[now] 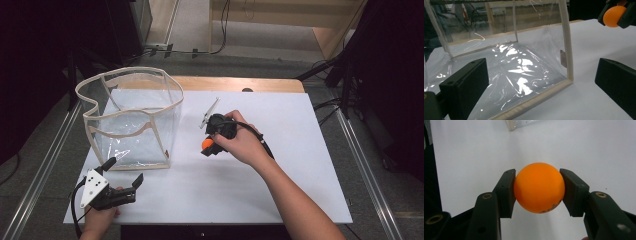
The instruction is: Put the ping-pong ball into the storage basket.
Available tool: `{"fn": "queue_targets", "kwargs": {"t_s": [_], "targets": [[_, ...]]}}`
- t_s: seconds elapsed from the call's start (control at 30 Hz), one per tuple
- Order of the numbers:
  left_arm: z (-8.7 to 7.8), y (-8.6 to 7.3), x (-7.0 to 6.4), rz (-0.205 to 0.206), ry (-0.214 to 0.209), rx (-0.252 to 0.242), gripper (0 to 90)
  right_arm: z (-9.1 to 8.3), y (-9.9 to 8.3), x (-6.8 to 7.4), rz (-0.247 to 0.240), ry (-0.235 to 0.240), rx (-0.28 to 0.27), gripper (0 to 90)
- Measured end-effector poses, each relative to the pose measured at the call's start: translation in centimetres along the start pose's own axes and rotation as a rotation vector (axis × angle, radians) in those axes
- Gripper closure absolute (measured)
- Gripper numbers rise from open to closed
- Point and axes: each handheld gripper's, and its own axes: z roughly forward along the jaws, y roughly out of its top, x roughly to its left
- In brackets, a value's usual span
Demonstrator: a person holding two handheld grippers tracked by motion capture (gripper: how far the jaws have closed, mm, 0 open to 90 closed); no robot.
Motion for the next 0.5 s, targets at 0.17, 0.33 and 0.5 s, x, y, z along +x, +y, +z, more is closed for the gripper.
{"fn": "queue_targets", "kwargs": {"t_s": [0.17,0.33,0.5], "targets": [[0.0,0.0,0.0,0.001,0.001,0.001,0.0,-0.3,0.3,0.0,-0.005,-0.003,-0.001,47.2],[0.0,0.0,0.0,-0.002,0.001,-0.001,0.0,-0.7,0.8,-0.1,-0.009,-0.001,-0.010,47.2],[0.0,0.0,0.0,-0.003,0.001,-0.002,0.0,-1.0,1.1,-0.1,-0.015,-0.003,-0.011,47.2]]}}
